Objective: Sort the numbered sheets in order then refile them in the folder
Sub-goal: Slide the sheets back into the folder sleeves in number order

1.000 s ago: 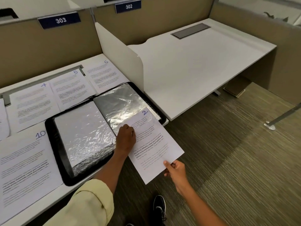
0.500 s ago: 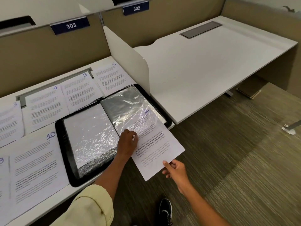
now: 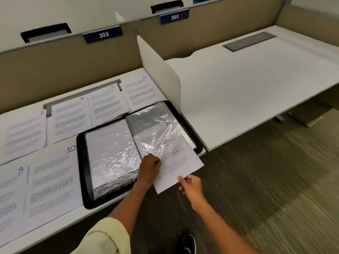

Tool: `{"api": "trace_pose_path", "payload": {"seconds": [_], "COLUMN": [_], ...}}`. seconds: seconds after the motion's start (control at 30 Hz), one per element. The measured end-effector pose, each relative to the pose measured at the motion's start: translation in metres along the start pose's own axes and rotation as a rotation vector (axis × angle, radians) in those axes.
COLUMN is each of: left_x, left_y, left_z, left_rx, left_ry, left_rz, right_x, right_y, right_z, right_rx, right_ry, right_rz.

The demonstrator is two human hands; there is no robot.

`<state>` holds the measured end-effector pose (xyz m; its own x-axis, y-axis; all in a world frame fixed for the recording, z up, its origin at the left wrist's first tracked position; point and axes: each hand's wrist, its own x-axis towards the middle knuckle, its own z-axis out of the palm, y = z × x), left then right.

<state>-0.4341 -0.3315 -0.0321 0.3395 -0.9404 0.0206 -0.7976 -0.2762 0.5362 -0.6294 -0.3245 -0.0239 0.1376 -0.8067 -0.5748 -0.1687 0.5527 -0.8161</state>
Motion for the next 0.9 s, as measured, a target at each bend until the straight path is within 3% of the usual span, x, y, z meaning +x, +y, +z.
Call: {"api": "trace_pose_path", "payload": {"seconds": [0.3,0.57,0.9], "left_x": [-0.002,-0.006,-0.005], "left_y": [0.002,0.002,-0.006], "left_z": [-0.003,-0.007,-0.01], "left_rx": [-0.023,-0.064,-0.128], "left_ry": [0.011,0.024,0.017], "left_rz": [-0.037,-0.004,0.018], "right_x": [0.004,0.024,0.039], "right_y": [-0.003,-0.025,-0.036], "right_z": [0.003,0.037,0.057], "right_rx": [-0.051,0.078,0.173], "right_ry": [0.021,0.121,0.108], "right_rz": [-0.002,-0.022,-0.012]}}
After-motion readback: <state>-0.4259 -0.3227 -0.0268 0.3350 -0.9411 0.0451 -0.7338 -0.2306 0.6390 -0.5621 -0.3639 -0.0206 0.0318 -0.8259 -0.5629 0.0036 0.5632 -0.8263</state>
